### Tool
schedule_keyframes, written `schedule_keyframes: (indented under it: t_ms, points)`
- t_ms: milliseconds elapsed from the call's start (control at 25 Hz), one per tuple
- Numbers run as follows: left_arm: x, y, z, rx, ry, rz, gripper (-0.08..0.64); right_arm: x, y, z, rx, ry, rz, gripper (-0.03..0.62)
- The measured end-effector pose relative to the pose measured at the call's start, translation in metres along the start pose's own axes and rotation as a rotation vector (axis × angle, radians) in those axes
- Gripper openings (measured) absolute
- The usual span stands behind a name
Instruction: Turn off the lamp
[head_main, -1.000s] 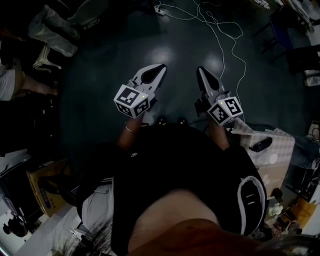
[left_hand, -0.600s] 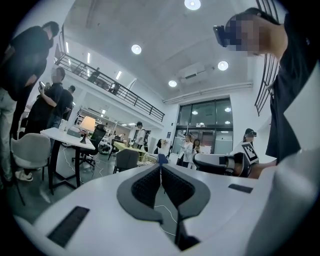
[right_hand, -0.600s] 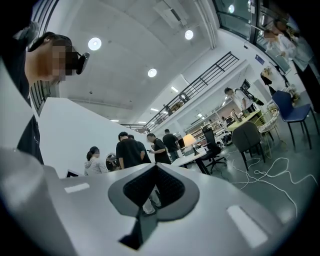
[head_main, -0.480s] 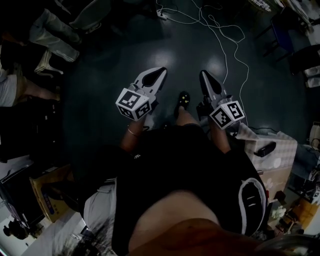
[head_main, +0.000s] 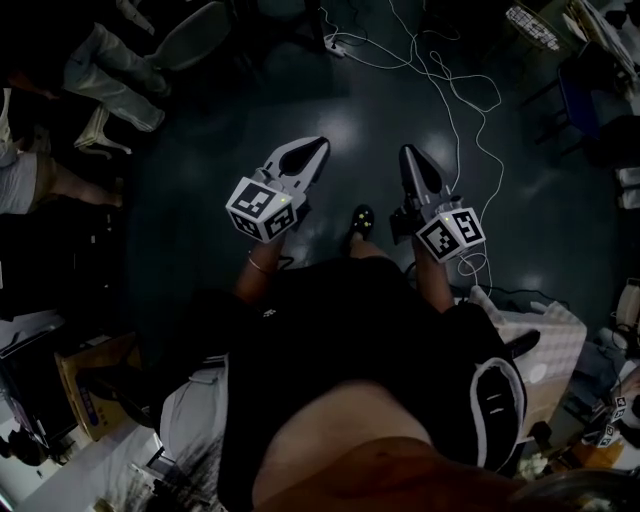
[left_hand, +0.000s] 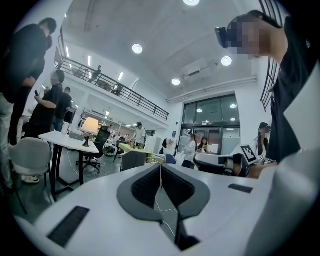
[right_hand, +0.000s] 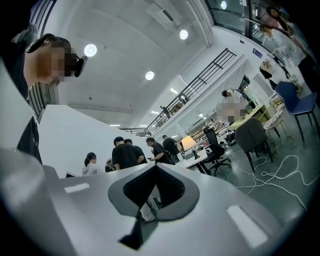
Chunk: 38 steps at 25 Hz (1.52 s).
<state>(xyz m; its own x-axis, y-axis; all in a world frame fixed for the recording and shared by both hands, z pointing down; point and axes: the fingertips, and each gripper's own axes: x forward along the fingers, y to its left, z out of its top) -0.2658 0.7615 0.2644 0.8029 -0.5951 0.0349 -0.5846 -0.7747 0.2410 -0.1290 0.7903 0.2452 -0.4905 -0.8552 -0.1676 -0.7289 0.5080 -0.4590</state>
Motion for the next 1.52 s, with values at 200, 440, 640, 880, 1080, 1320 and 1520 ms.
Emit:
schedule_keyframes:
  t_ms: [200,440,640,880,1080,1320,1520]
  points:
    - [0.047,0.005,0.008,0.018,0.009,-0.019,0.014,0.018,-0.045,0.015,0.035,-0.009,-0.007,0.0]
    - [0.091,0.032,0.019,0.017,0.021,0.024,0.014,0.054,-0.08,0.036,0.043,0.001,0.039,0.0]
    - [0.135,0.04,0.028,0.035,0.014,0.009,0.014,0.071,-0.114,0.05,0.054,-0.003,0.044,0.0]
    - [0.185,0.045,0.038,0.036,0.012,0.006,0.014,0.084,-0.156,0.065,0.071,0.007,0.051,0.0]
    - [0.2,0.064,0.039,0.041,0.029,0.049,0.014,0.099,-0.175,0.066,0.083,0.015,0.06,0.0]
    - [0.214,0.086,0.03,0.02,0.046,0.04,0.014,0.105,-0.19,0.061,0.095,0.02,0.018,0.0]
    - [0.247,0.097,0.032,-0.003,0.033,-0.018,0.014,0.114,-0.21,0.068,0.077,0.014,-0.033,0.0]
